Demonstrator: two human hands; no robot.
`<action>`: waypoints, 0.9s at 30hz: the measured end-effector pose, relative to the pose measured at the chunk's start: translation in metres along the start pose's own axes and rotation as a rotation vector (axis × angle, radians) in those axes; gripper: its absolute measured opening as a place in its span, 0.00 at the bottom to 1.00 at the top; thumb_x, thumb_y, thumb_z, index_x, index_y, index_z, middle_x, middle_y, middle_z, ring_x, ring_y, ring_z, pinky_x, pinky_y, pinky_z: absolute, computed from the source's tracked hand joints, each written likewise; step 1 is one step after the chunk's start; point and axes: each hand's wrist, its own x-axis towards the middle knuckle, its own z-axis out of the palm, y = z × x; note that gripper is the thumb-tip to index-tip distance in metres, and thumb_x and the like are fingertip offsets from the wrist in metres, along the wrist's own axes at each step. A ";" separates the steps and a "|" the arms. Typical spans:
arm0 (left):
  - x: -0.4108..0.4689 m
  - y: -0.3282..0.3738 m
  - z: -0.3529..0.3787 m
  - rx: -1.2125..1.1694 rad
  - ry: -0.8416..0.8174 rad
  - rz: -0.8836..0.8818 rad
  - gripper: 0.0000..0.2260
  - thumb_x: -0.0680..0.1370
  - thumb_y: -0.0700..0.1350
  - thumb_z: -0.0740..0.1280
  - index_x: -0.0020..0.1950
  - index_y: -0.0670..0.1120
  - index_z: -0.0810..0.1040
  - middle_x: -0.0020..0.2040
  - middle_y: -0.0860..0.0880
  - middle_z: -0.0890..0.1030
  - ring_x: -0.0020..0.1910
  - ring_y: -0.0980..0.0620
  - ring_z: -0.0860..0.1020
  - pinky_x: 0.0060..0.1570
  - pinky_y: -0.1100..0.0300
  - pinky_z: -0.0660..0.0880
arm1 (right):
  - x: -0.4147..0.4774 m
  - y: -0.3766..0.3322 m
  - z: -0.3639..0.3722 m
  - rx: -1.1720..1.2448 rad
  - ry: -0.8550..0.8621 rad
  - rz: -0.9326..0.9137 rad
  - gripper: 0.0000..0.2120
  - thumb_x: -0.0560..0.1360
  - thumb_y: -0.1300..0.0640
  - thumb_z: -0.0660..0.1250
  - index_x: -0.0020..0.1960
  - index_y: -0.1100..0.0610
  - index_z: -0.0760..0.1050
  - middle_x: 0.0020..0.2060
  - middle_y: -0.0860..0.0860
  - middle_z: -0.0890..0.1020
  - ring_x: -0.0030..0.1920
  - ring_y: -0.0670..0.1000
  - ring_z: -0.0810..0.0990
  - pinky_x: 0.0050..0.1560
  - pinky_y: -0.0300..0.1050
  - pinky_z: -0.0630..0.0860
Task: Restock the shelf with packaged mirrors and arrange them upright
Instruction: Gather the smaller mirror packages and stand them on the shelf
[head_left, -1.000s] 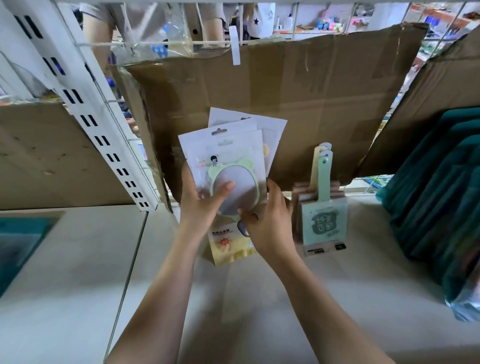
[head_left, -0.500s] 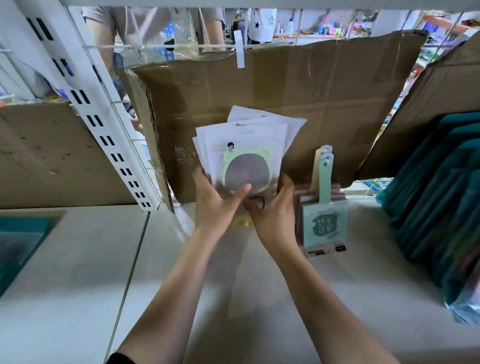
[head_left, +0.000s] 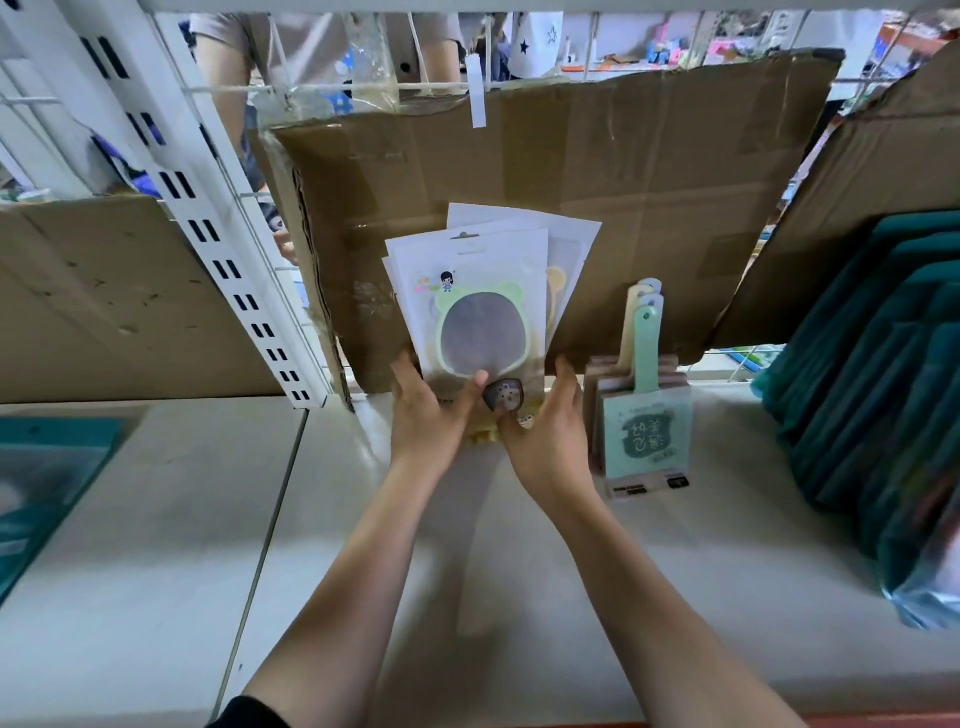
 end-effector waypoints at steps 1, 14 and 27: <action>-0.001 0.000 -0.002 0.026 -0.015 -0.003 0.35 0.71 0.55 0.71 0.69 0.41 0.60 0.67 0.43 0.69 0.66 0.43 0.69 0.62 0.49 0.70 | -0.001 0.001 -0.001 -0.009 -0.008 0.001 0.38 0.74 0.60 0.67 0.76 0.62 0.49 0.72 0.60 0.60 0.71 0.59 0.61 0.61 0.43 0.62; -0.047 0.001 -0.036 0.206 -0.022 -0.020 0.34 0.74 0.50 0.70 0.75 0.50 0.56 0.69 0.41 0.66 0.69 0.43 0.66 0.65 0.52 0.65 | -0.042 0.012 -0.014 -0.031 -0.112 -0.038 0.36 0.72 0.62 0.69 0.73 0.65 0.55 0.69 0.60 0.65 0.69 0.60 0.63 0.61 0.43 0.60; -0.117 -0.047 -0.139 0.426 0.211 -0.108 0.22 0.75 0.48 0.69 0.67 0.45 0.71 0.63 0.43 0.72 0.63 0.45 0.72 0.61 0.55 0.69 | -0.086 0.007 0.015 -0.051 -0.328 0.039 0.31 0.75 0.54 0.66 0.74 0.58 0.57 0.71 0.56 0.65 0.70 0.58 0.64 0.70 0.53 0.60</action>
